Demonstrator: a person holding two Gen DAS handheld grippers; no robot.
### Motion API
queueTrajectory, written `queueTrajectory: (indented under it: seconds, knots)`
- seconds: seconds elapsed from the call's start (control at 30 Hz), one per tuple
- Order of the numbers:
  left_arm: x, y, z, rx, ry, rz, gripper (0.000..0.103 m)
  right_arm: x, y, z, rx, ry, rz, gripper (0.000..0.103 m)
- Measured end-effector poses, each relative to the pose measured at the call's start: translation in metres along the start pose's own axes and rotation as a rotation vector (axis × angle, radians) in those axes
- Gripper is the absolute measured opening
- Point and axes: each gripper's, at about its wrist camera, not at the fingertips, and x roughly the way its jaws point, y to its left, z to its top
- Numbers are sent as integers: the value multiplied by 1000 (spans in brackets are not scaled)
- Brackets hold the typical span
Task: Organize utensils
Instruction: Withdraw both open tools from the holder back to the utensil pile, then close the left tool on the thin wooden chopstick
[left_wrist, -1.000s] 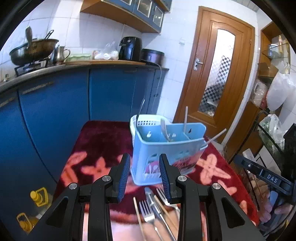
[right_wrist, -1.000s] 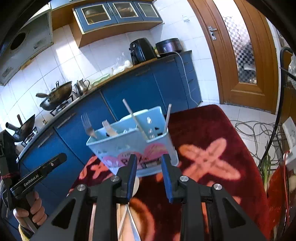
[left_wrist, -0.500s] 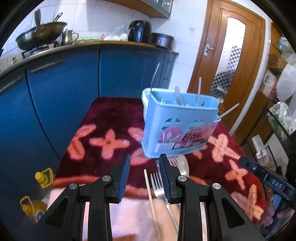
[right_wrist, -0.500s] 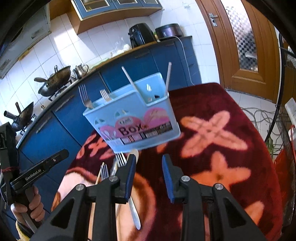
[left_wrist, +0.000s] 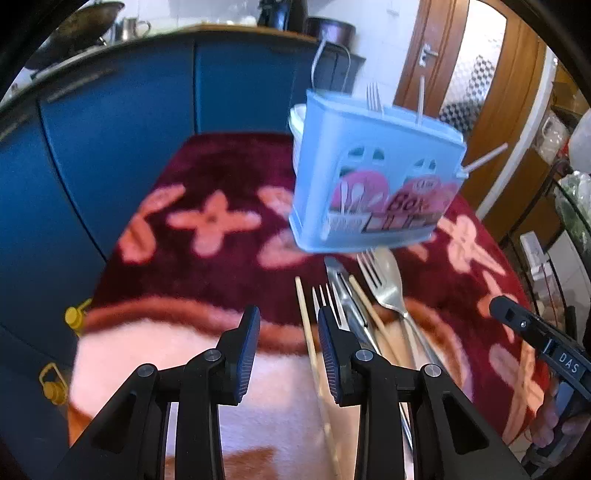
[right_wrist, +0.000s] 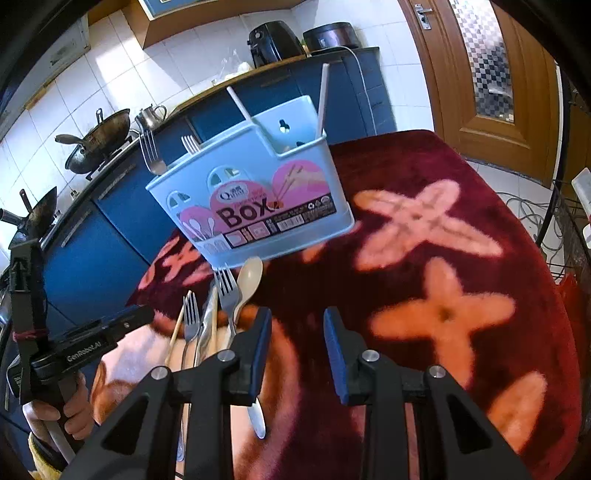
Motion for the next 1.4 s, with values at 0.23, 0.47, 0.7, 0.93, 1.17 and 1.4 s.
queueTrajectory:
  seconds: [0.23,0.47,0.7,0.93,1.17,1.4]
  knots:
    - [19,-3,-6,8,64,-17,33,5,0,-3,-4,18,-10,32]
    - [33,-5,-10,18,103,-14,33,8,-2,-5,1,30,-13,32]
    - [40,-11,-8,67,111,17,33,9,-2,-6,-2,37,-9,32]
    - [42,-10,-8,77,117,13,31,11,3,-7,-17,51,-6,32]
    - [35,0,-9,25,98,-49,4,16,12,-7,-54,80,-12,32]
    - [22,11,-7,-25,37,-88,4,26,27,-3,-110,113,-17,33]
